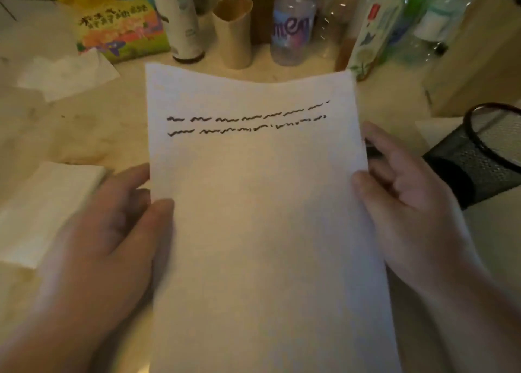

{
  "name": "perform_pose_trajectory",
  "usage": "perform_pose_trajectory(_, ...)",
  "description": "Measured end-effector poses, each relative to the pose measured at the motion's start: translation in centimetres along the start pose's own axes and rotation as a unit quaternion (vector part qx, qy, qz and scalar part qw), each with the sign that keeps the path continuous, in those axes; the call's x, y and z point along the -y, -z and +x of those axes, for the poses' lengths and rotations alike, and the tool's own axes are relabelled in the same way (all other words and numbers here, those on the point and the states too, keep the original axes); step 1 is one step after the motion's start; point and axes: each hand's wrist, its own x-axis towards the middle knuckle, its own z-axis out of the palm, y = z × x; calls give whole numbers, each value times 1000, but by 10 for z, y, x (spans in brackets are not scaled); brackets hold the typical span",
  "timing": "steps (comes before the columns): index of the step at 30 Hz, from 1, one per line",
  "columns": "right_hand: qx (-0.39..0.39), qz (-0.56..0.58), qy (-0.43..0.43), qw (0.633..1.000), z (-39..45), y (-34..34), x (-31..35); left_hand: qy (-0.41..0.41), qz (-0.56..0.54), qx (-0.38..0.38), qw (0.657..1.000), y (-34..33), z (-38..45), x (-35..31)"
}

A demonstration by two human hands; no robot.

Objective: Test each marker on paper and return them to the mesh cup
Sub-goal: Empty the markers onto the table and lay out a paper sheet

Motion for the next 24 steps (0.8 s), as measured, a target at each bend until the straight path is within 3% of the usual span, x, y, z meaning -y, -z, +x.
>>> perform_pose_trajectory(5,1,-21,22,1000,-15,5,14,5,-23,-18,1000,10,6,-12)
perform_pose_trajectory(10,80,2,-42,996,-68,23,31,-37,118,57,991,31,-22,-35)
perform_pose_trajectory(13,88,-31,-59,994,-112,36,27,-34,178,110,977,47,-53,-49)
perform_pose_trajectory(15,103,-67,-51,991,-144,42,14,-9,178,146,973,59,-76,-50)
perform_pose_trajectory(19,125,-49,-119,984,-185,49,-1,6,165,217,962,65,-113,-37)
perform_pose_trajectory(24,122,-48,-172,976,-195,50,-13,15,183,267,946,50,-113,-32)
